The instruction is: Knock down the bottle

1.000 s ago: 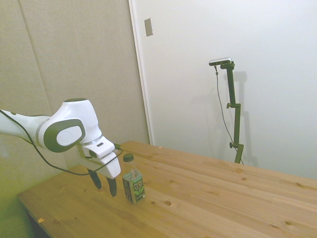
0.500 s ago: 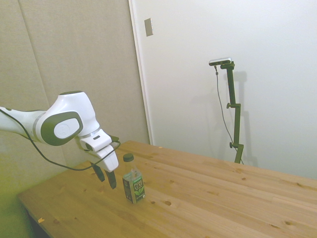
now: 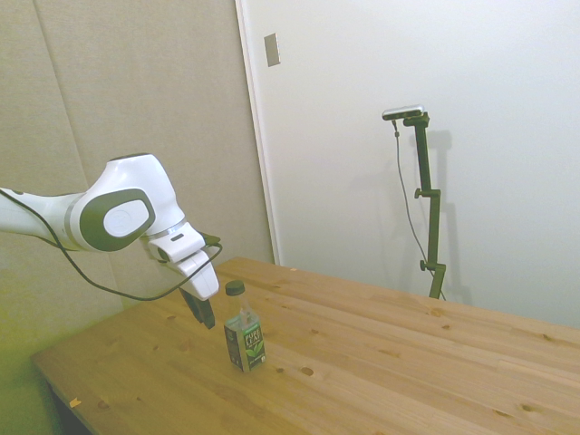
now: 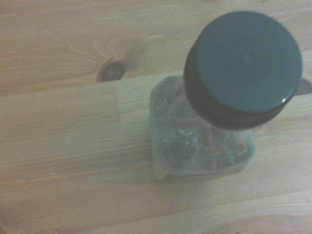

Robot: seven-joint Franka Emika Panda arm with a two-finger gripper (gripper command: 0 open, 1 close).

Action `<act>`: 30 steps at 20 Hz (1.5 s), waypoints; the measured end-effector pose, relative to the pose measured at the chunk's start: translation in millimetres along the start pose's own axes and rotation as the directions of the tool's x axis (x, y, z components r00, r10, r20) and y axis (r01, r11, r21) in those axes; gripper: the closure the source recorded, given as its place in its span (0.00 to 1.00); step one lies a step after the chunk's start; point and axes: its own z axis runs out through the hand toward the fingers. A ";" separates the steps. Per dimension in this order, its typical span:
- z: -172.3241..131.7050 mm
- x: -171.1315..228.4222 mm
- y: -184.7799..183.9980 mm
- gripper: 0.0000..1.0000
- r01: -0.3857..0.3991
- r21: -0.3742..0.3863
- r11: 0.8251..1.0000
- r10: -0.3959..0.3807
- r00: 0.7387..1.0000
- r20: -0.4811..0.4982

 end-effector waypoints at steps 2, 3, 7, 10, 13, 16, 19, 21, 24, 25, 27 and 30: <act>-0.9 4.1 -3.6 1.00 -0.010 -0.004 1.000 0.010 1.000 -0.011; -1.1 6.4 -5.7 1.00 -0.017 -0.005 1.000 0.017 1.000 -0.015; -1.7 17.6 -16.8 1.00 -0.042 -0.008 0.999 0.042 0.999 -0.029; -2.0 30.6 -27.2 1.00 -0.071 -0.008 0.997 0.071 0.997 -0.044; -1.8 49.8 -43.2 1.00 -0.102 -0.004 0.995 0.101 0.993 -0.057; 3.6 67.8 -64.7 1.00 -0.130 -0.005 0.991 0.130 0.989 -0.074; 12.4 84.2 -87.9 1.00 -0.147 -0.006 0.989 0.146 0.985 -0.087; 21.7 88.2 -105.7 1.00 -0.146 -0.011 0.989 0.145 0.985 -0.094; 32.9 87.5 -126.6 1.00 -0.145 -0.018 0.989 0.142 0.985 -0.102; 34.8 87.9 -131.5 1.00 -0.144 -0.020 0.989 0.141 0.985 -0.102; 36.7 90.7 -136.9 1.00 -0.144 -0.021 0.989 0.142 0.985 -0.103; 37.9 95.2 -138.6 1.00 -0.149 -0.019 0.989 0.147 0.984 -0.105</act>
